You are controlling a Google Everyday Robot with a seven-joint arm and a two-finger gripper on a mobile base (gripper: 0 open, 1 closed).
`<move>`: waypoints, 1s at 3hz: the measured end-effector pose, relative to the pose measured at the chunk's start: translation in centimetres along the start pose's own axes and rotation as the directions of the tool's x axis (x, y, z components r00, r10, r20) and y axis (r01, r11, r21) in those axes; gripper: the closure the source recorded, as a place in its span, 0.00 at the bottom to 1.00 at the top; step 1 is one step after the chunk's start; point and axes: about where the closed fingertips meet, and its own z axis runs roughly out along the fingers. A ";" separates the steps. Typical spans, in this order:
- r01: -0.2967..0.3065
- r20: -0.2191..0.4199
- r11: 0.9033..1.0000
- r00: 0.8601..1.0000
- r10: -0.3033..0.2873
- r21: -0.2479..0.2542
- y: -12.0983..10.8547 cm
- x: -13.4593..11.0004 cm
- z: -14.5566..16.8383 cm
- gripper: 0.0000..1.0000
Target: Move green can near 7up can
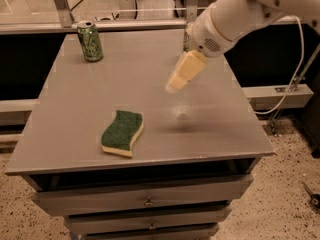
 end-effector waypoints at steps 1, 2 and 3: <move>-0.030 0.165 0.999 0.986 0.032 -0.016 -1.7 -5.9 7.0 0.00; -0.065 0.311 0.998 0.948 0.069 -0.023 -3.0 -11.1 12.9 0.00; -0.120 0.446 0.993 0.888 0.115 -0.018 -4.8 -15.2 17.3 0.00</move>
Offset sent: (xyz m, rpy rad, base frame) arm 0.1560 0.2187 -0.0293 0.5338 -0.1449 0.0277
